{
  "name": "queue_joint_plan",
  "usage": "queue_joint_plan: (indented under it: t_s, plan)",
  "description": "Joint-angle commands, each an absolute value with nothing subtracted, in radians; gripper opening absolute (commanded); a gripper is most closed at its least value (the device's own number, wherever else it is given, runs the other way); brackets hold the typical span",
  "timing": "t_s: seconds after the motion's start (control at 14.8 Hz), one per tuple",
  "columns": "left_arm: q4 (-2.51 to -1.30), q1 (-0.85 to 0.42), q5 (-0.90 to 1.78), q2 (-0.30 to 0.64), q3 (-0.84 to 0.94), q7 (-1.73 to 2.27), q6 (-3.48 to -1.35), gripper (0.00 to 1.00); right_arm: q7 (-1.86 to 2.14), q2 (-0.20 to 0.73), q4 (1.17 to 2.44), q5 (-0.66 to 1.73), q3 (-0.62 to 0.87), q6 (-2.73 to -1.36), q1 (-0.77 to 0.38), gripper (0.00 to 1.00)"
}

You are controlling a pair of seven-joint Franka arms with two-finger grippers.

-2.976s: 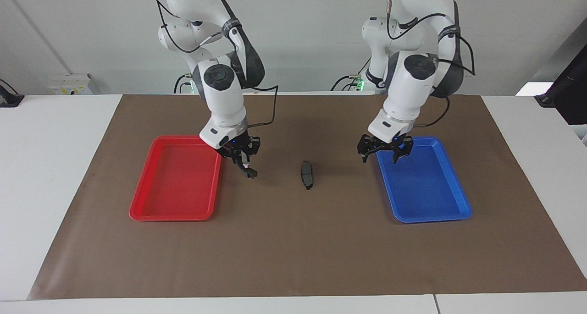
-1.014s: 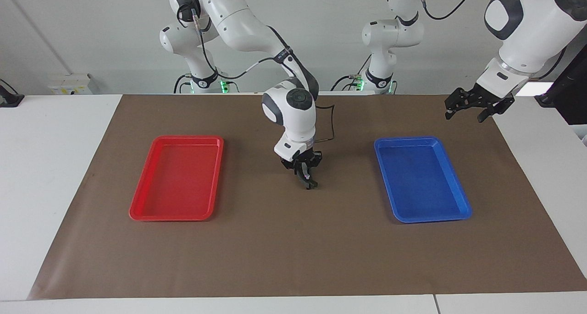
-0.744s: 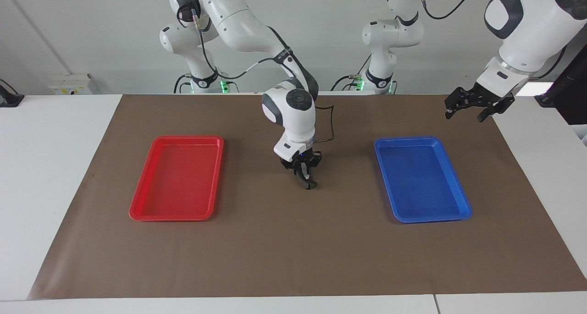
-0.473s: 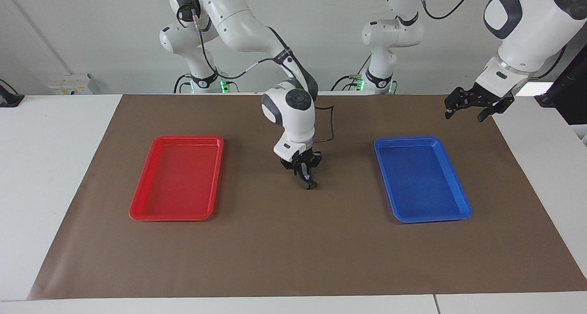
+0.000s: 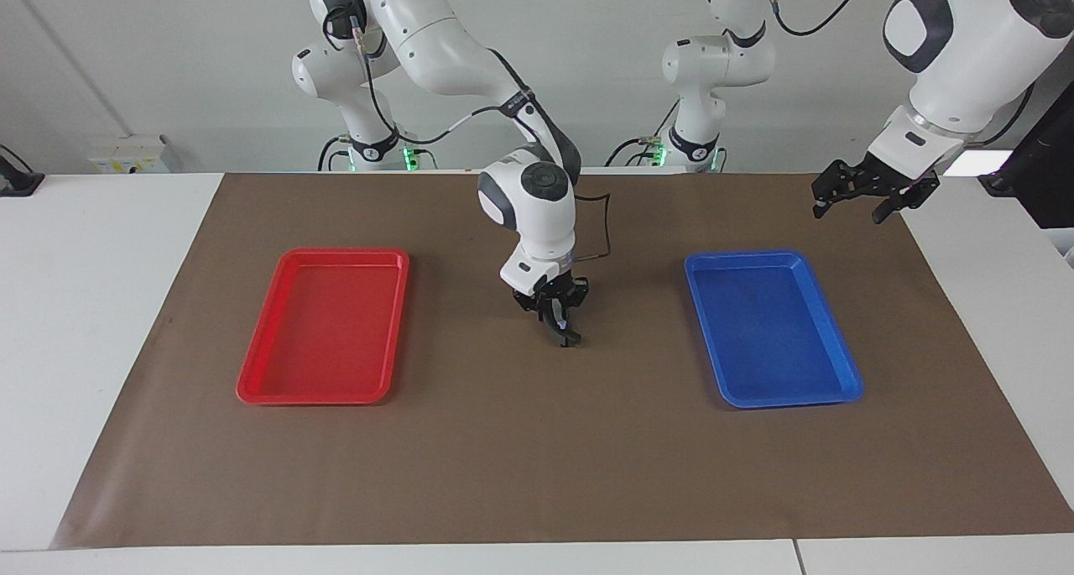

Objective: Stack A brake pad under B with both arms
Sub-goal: 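Lower the curved pad onto the dark pad with the right gripper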

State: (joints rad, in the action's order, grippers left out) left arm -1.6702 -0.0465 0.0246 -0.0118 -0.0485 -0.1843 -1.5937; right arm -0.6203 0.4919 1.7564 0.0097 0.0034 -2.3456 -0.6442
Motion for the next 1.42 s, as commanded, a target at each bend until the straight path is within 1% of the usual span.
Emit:
queue_joint_plan:
  t_s: [0.0,0.07,0.14,0.2,0.27,0.34,0.54,0.74,0.88,1.01,1.35]
  plan:
    - [-1.684,-0.037,0.012,-0.028,-0.051,-0.189,-1.598,1.00,-0.637,0.480,1.793,0.003,0.003,-2.391,-0.643,0.09]
    - [-1.684,-0.037,0.011,-0.028,-0.052,-0.189,-1.601,1.00,-0.637,0.480,1.793,0.003,0.005,-2.393,-0.641,0.12]
    - [-1.684,-0.037,0.012,-0.028,-0.052,-0.189,-1.601,1.00,-0.635,0.479,1.796,0.003,0.003,-2.391,-0.641,0.19]
    - [-1.684,-0.037,0.012,-0.028,-0.052,-0.189,-1.600,1.00,-0.635,0.479,1.801,0.003,0.003,-2.396,-0.640,0.32]
    - [-1.684,-0.038,0.012,-0.028,-0.052,-0.189,-1.601,1.00,-0.637,0.477,1.810,0.003,0.005,-2.407,-0.640,0.70]
    - [-1.684,-0.038,0.012,-0.028,-0.052,-0.189,-1.601,1.00,-0.637,0.473,1.828,0.003,0.003,-2.422,-0.644,1.00]
    - [-1.684,-0.037,0.012,-0.028,-0.052,-0.189,-1.601,1.00,-0.637,0.471,1.832,0.003,0.003,-2.422,-0.646,1.00]
    - [-1.684,-0.038,0.012,-0.028,-0.052,-0.189,-1.601,1.00,-0.632,0.457,1.813,0.002,-0.002,-2.376,-0.643,1.00]
    - [-1.684,-0.037,0.012,-0.028,-0.052,-0.189,-1.601,1.00,-0.634,0.411,1.815,0.002,-0.009,-2.343,-0.629,1.00]
    - [-1.684,-0.037,0.012,-0.028,-0.052,-0.189,-1.601,1.00,-0.627,0.352,1.821,0.002,-0.008,-2.312,-0.560,1.00]
    - [-1.684,-0.037,0.012,-0.028,-0.052,-0.189,-1.601,1.00,-0.594,0.190,1.822,-0.003,-0.008,-2.169,-0.395,1.00]
